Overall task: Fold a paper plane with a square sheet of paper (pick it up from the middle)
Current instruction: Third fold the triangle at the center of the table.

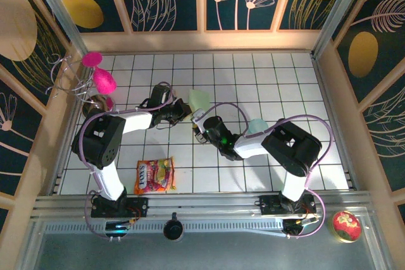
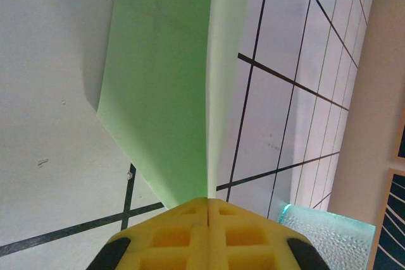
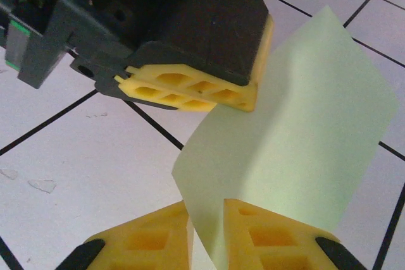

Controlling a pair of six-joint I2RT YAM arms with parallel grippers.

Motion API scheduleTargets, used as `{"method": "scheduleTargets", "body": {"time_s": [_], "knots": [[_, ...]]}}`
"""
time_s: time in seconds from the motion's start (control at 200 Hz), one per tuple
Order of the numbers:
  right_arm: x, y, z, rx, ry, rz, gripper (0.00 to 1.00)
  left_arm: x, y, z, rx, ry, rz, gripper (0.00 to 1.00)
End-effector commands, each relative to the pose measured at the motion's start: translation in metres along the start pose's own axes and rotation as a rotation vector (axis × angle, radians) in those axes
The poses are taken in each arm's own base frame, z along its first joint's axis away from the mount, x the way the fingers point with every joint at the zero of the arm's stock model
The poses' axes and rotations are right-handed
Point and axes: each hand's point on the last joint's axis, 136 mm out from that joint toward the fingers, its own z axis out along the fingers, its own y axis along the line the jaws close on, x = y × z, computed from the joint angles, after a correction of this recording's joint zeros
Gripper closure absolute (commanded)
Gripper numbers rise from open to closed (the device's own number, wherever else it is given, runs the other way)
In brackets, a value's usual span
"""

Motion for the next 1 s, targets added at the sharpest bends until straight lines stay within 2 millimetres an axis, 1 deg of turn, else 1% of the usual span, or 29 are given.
{"method": "scheduleTargets", "body": {"time_s": [0.0,0.055,0.125,0.21,0.26,0.295,0.32,0.35,0.436,0.516,0.521,0.536,0.641,0.706,0.811,0.816,0.836,0.996], "knots": [[-0.023,-0.001,-0.005,-0.01,-0.068,0.0,0.83,-0.004,-0.011,-0.007,0.025,-0.005,-0.005,0.98],[-0.022,0.0,-0.004,-0.015,-0.063,-0.002,0.86,-0.004,-0.011,-0.007,0.026,-0.006,-0.005,0.97],[-0.022,0.003,-0.005,-0.036,-0.06,-0.002,0.92,-0.006,-0.011,-0.01,0.021,-0.017,-0.006,0.9],[-0.017,0.01,-0.005,-0.093,-0.037,0.001,1.0,-0.014,-0.01,-0.015,0.015,-0.047,-0.007,0.84],[-0.016,0.014,-0.006,-0.125,-0.028,0.015,1.0,-0.019,-0.011,-0.021,0.02,-0.068,-0.006,0.79],[-0.015,0.015,-0.006,-0.153,-0.02,0.03,1.0,-0.023,-0.01,-0.024,0.016,-0.083,-0.004,0.76],[-0.014,0.014,-0.007,-0.156,-0.018,0.044,1.0,-0.026,-0.01,-0.026,0.014,-0.092,0.0,0.75],[-0.015,0.018,-0.009,-0.197,-0.016,0.064,1.0,-0.03,-0.01,-0.029,0.008,-0.105,0.002,0.74],[-0.012,0.018,-0.01,-0.246,-0.007,0.118,1.0,-0.039,-0.008,-0.036,-0.013,-0.14,0.023,0.71],[-0.011,0.02,-0.011,-0.296,0.0,0.165,1.0,-0.045,-0.005,-0.039,-0.052,-0.166,0.052,0.7],[-0.011,0.02,-0.012,-0.3,-0.001,0.167,1.0,-0.046,-0.01,-0.042,-0.042,-0.174,0.06,0.7],[-0.011,0.021,-0.012,-0.31,0.0,0.177,1.0,-0.047,-0.016,-0.046,-0.034,-0.185,0.074,0.69],[-0.011,0.026,-0.014,-0.385,0.003,0.234,1.0,-0.05,-0.029,-0.051,0.008,-0.198,0.112,0.68],[-0.012,0.029,-0.016,-0.426,0.007,0.262,1.0,-0.048,-0.037,-0.049,0.04,-0.174,0.125,0.68],[-0.013,0.034,-0.019,-0.484,0.01,0.3,1.0,-0.04,-0.033,-0.04,0.035,-0.137,0.135,0.69],[-0.012,0.034,-0.019,-0.486,0.013,0.302,1.0,-0.039,-0.028,-0.035,0.025,-0.129,0.131,0.69],[-0.013,0.034,-0.02,-0.493,0.012,0.308,1.0,-0.044,-0.033,-0.032,0.028,-0.131,0.14,0.69],[-0.012,0.039,-0.021,-0.544,0.023,0.346,1.0,-0.038,-0.02,-0.005,-0.047,-0.058,0.184,0.73]]}}
